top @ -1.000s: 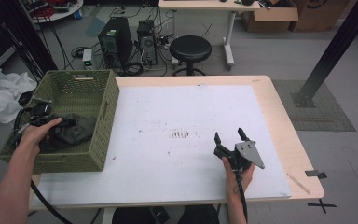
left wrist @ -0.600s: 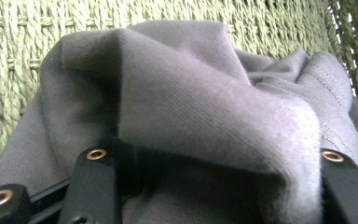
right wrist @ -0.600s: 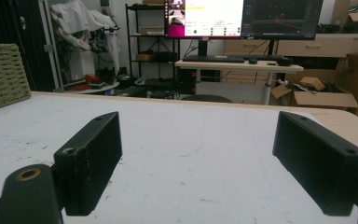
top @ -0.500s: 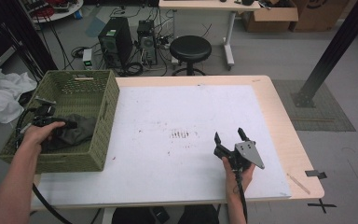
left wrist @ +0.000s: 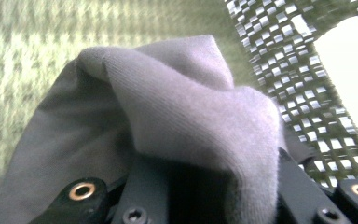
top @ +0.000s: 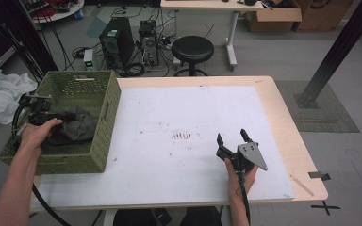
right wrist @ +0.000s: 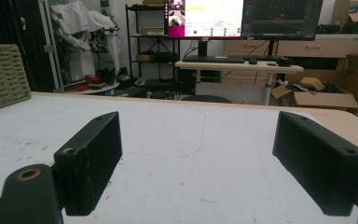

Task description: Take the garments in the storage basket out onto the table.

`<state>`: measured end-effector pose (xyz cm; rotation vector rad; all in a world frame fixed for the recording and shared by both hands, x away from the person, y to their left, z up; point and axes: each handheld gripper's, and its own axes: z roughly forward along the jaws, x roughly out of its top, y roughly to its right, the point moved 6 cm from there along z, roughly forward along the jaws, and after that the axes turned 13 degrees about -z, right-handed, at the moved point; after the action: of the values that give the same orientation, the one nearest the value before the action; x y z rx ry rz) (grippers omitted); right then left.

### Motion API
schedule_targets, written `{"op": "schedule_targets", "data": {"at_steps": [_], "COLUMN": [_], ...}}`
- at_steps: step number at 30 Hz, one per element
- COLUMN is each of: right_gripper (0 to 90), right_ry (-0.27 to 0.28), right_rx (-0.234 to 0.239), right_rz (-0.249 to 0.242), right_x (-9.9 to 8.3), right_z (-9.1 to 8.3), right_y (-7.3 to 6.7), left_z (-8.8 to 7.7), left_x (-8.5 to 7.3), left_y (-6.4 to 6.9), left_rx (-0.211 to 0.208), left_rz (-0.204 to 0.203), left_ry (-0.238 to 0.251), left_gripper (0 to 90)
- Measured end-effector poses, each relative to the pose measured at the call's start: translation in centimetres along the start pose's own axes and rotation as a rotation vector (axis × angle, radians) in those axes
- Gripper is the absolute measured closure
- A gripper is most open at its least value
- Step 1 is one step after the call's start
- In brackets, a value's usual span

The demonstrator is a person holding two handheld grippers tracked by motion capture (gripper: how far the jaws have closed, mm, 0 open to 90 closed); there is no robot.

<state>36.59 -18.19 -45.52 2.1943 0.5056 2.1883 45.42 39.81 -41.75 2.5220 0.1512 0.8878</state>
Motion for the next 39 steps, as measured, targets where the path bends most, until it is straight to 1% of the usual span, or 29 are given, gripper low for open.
{"op": "schedule_targets", "data": {"at_steps": [3,6,9,11,15,19,20,23,24,26,29,32,35,37,39], "right_gripper": [15.8,15.8,15.8,15.8,15.8,15.8,15.8,15.8,15.8,15.8,15.8,15.8,15.8,15.8,15.8], "right_ry": [0.0,0.0,0.0,-0.001,-0.001,-0.001,-0.002,-0.003,-0.003,-0.003,-0.003,-0.002,-0.001,-0.001,-0.001], "right_rx": [0.0,0.0,0.001,0.003,0.003,0.002,0.002,0.003,0.003,0.003,0.001,0.001,0.001,0.001,0.002], "right_rz": [0.001,0.001,-0.001,-0.002,-0.002,0.0,0.0,-0.001,-0.001,-0.001,0.001,0.002,0.002,0.0,-0.002], "right_x": [0.0,0.0,0.0,0.0,0.0,0.0,0.0,0.0,0.0,0.0,0.0,0.0,0.0,0.0,0.0], "right_z": [0.0,0.0,0.0,0.0,0.0,0.0,0.0,0.0,0.0,0.0,0.0,0.0,0.0,0.0,0.0], "right_y": [0.0,0.0,0.0,0.0,0.0,0.0,0.0,0.0,0.0,0.0,0.0,0.0,0.0,0.0,0.0], "left_z": [-0.5,-1.3,-2.0,-2.7,-4.3,-6.1,-6.6,-7.6,-8.1,-8.6,-9.7,-10.3,-9.9,-8.9,-7.5], "left_x": [0.3,0.7,1.0,1.4,2.5,3.7,4.0,4.5,4.7,4.9,5.4,5.3,4.7,3.9,2.7], "left_y": [0.8,1.5,2.2,2.9,4.8,7.2,8.0,10.0,11.4,12.8,16.1,19.1,21.9,23.6,25.2], "left_rx": [-0.037,-0.06,-0.083,-0.097,-0.124,-0.158,-0.167,-0.186,-0.199,-0.217,-0.275,-0.342,-0.412,-0.449,-0.482], "left_rz": [0.01,0.02,0.032,0.049,0.092,0.128,0.146,0.183,0.207,0.235,0.28,0.315,0.333,0.344,0.355], "left_ry": [0.033,0.077,0.109,0.132,0.185,0.242,0.255,0.283,0.299,0.313,0.342,0.353,0.35,0.335,0.313], "left_gripper": [76.2,76.3,76.3,76.3,76.4,76.5,76.5,76.5,76.5,76.5,76.5,76.4,76.3,76.2,76.2]}}
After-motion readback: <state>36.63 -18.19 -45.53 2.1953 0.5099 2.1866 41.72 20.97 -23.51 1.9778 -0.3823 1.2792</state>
